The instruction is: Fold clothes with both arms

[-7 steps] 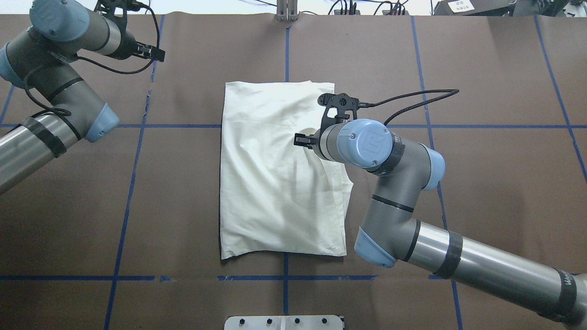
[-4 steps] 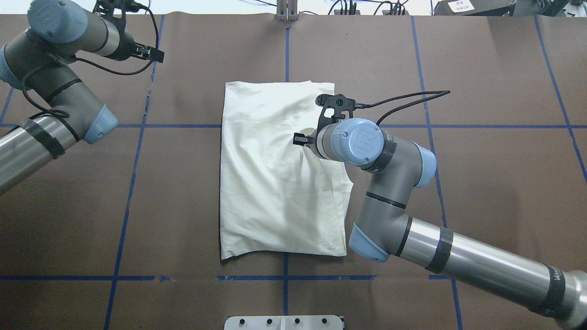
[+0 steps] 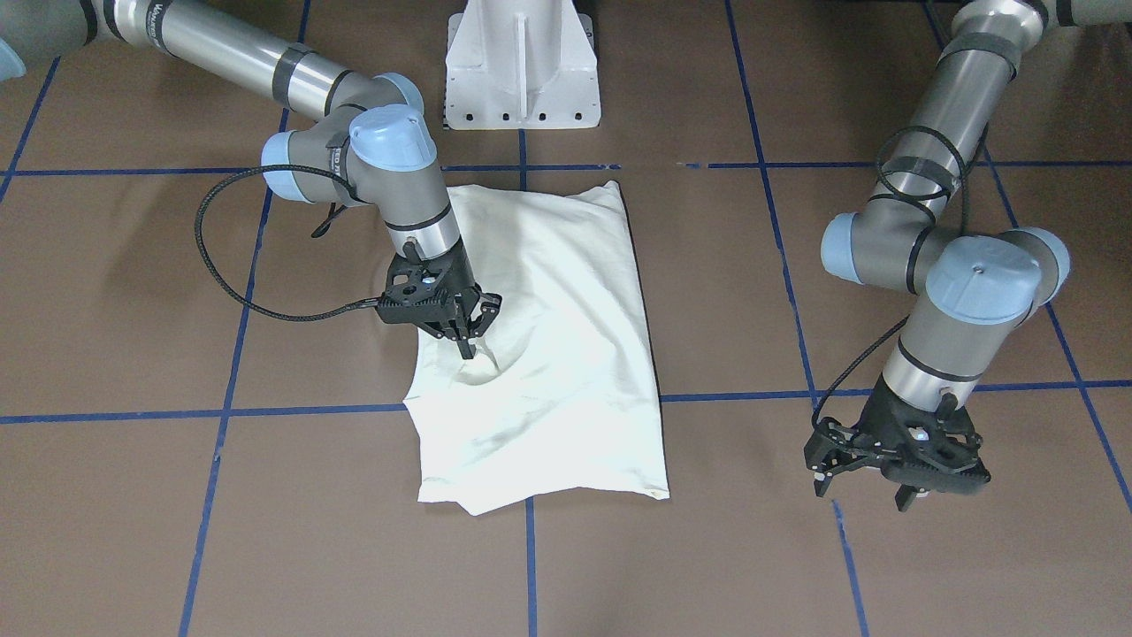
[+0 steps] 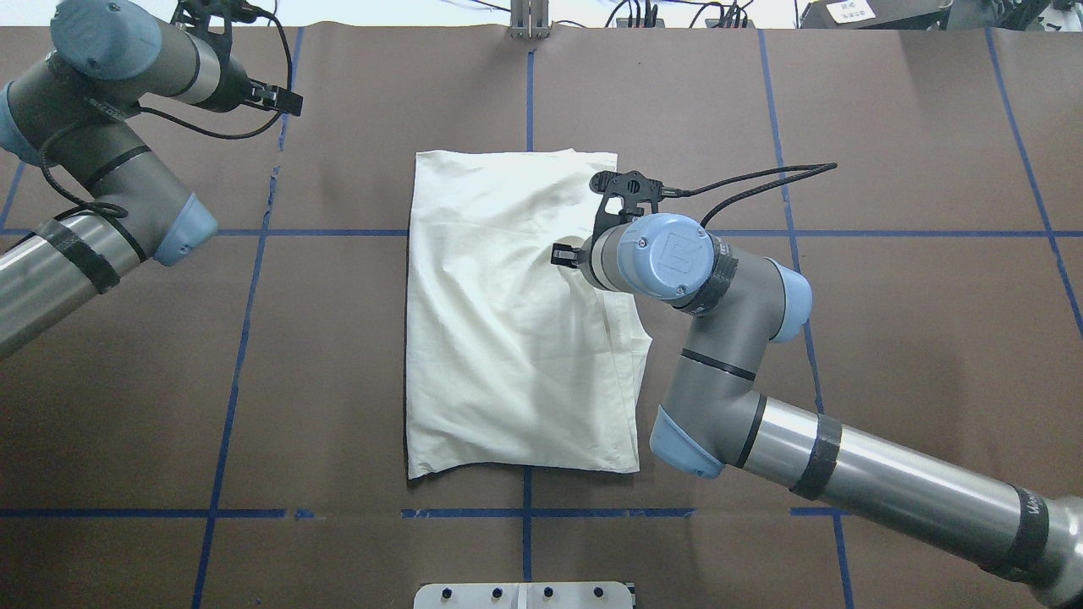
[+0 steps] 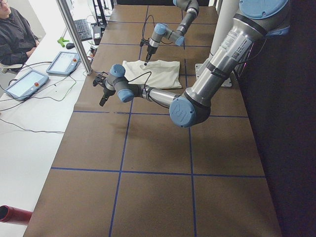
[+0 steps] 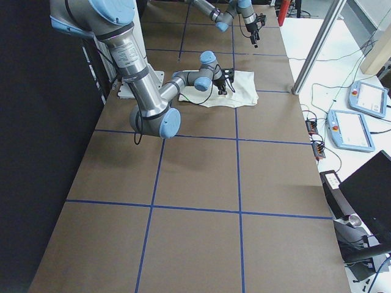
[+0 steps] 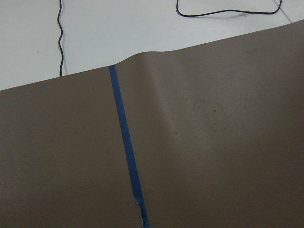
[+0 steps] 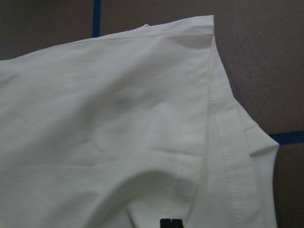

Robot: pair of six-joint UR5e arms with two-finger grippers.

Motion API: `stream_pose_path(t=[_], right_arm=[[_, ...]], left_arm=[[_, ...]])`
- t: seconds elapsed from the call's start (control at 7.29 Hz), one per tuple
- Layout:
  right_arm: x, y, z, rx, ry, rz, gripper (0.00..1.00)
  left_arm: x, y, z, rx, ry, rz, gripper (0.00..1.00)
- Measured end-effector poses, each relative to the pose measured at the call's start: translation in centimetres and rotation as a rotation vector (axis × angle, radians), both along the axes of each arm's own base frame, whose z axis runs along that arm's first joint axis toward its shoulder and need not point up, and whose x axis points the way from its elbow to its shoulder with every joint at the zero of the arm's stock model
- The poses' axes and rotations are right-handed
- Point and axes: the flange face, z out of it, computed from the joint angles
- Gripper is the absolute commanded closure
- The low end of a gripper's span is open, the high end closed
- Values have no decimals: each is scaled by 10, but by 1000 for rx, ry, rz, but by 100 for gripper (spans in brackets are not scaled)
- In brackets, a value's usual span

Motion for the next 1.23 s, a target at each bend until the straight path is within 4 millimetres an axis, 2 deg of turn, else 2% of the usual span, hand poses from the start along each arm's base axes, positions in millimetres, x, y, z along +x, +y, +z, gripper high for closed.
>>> stream_pose_path(t=[0.41,0.55,0.82,0.96,1.1,1.23], right_arm=[[19,-3,20,0,24,11,100],[25,-1,23,1,34,19,1],[27,7,21,16,57,28,0],[32,11,10,33,43,2,0],[44,17,0,44,13,-46,0],[61,28,-2,42,-19,-85,0]], left_arm=[[1,0,0,-1,1,0,0],[1,0,0,-2,1,0,0],[0,2,-1,-1,6,-2,0],[0,11,-5,-10,32,4,0],[0,28,-11,-41,88,20,0],[8,58,-22,-91,167,34,0]])
